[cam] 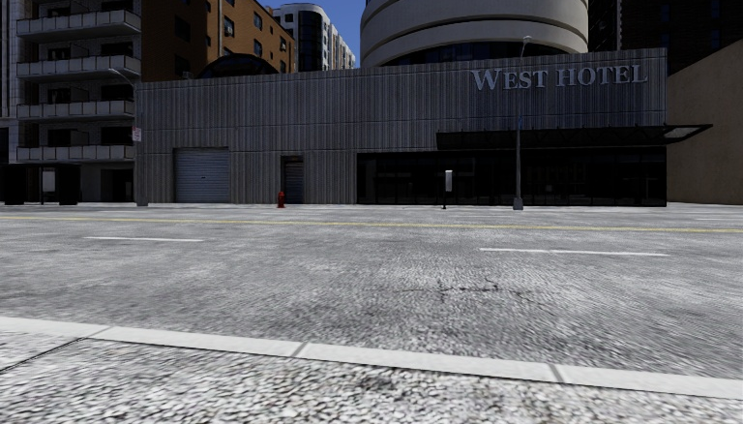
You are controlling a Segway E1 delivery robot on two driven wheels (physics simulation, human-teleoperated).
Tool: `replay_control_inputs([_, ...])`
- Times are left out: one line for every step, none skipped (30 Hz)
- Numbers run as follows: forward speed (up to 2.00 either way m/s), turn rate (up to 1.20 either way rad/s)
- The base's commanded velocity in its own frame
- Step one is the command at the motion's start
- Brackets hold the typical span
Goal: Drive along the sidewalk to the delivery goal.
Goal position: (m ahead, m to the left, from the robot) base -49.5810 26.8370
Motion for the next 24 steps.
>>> replay_control_inputs([0.00, 0.02])
replay_control_inputs([0.00, 0.02])
replay_control_inputs([0.00, 0.10])
replay_control_inputs([0.00, 0.14])
replay_control_inputs([0.00, 0.20])
replay_control_inputs([0.00, 0.20])
replay_control_inputs([0.00, 0.26])
replay_control_inputs([0.00, 0.35])
replay_control_inputs([0.00, 0.50])
replay_control_inputs([0.00, 0.50])
replay_control_inputs([0.00, 0.57])
replay_control_inputs([0.00, 0.58])
replay_control_inputs([0.00, 0.59])
replay_control_inputs([0.00, 0.59])
replay_control_inputs([0.00, 0.59])
replay_control_inputs([0.00, 0.59])
replay_control_inputs([0.00, 0.59])
replay_control_inputs([0.00, 0.59])
replay_control_inputs([0.00, 0.59])
replay_control_inputs([0.00, 0.59])
replay_control_inputs([0.00, 0.59])
replay_control_inputs([0.00, 0.59])
replay_control_inputs([0.00, 0.59])
replay_control_inputs([0.00, 0.59])
